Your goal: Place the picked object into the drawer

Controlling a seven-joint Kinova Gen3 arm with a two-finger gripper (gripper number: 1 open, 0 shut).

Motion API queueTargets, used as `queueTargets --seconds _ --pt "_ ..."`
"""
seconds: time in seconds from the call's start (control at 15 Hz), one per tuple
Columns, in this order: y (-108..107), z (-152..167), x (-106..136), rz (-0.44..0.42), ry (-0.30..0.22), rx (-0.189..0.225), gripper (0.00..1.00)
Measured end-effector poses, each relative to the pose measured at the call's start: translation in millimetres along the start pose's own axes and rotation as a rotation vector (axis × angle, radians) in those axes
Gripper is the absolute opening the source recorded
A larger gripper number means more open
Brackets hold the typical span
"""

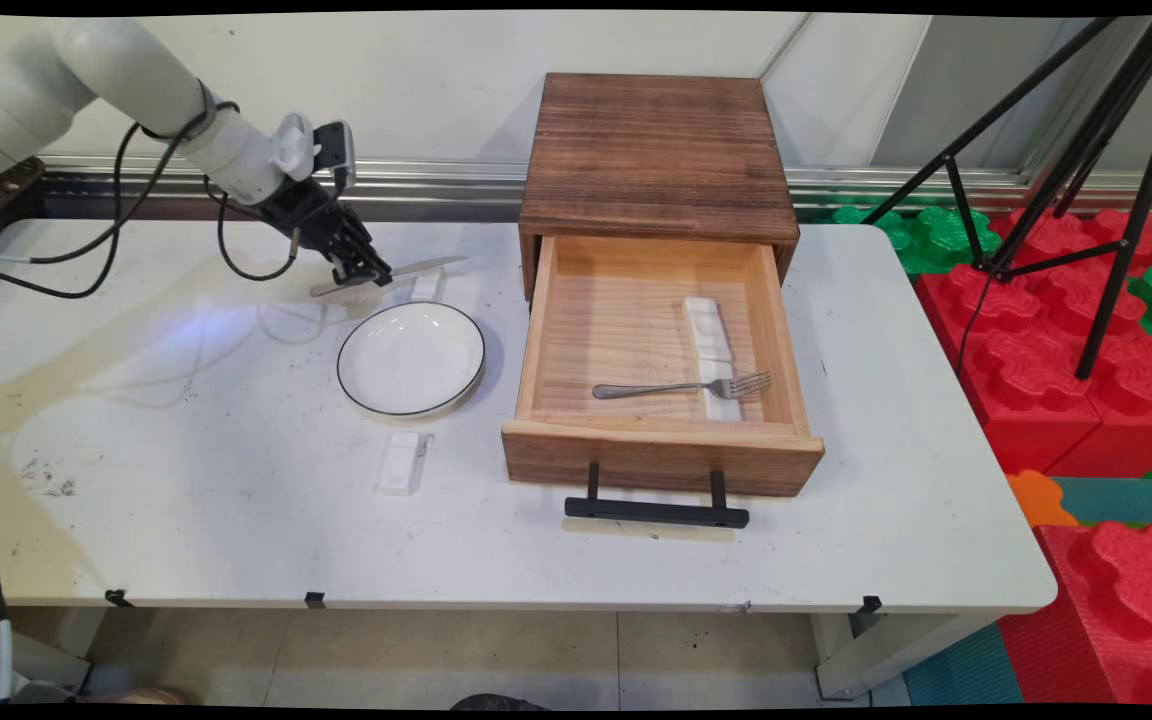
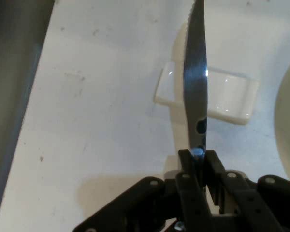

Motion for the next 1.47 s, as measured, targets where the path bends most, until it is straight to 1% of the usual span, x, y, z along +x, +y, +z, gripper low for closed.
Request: queueTargets --seconds 0.27,0.67,0.87,1.07,1.2,1.33,1.4,1.47 --pt "4 -24 2 0.004 0.019 -0.006 0.0" --pt "15 -77 7 0.028 0.059 -0.029 0.0" --pt "24 -102 19 0.047 0.094 -0.048 0.0" --pt "32 -118 31 0.058 0.124 -0.062 0.0" --pt "41 -131 43 0.066 0.155 -0.074 0.0" --pt "54 -143 61 0.068 0.2 -0.09 0.0" --pt "57 -145 66 0.068 0.211 -0.093 0.0" --pt "65 -149 78 0.067 0.238 -0.102 0.0"
